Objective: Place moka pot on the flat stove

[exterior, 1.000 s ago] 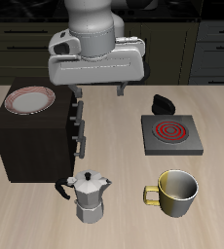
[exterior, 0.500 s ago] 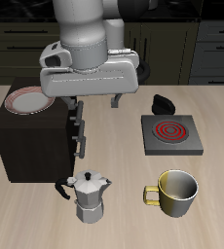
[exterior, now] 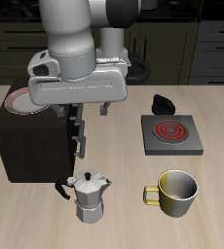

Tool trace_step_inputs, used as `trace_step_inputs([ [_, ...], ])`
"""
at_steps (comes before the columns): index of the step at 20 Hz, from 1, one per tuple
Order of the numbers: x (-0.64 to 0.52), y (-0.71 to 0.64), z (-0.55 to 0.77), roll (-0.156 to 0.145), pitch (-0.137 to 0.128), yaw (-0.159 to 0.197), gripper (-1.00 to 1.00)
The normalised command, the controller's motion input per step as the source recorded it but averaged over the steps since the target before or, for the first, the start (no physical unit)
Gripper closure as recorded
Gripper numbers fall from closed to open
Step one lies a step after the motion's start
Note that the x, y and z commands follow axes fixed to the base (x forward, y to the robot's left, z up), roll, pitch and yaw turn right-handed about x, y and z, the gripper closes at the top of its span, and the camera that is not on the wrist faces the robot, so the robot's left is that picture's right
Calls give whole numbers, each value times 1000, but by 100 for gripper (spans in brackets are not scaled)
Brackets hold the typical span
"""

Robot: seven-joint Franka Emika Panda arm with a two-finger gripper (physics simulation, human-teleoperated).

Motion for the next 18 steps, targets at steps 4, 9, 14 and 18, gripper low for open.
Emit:
trace_step_inputs([
  [4, -80, -50, -247, 2, -30, 68, -100],
  [9, -61, -171, -322, -33, -25, 36, -100],
  [14, -160, -69, -164, -44, -105, 85, -100],
  [18, -177, 100, -194, 15, -43, -66, -100],
])
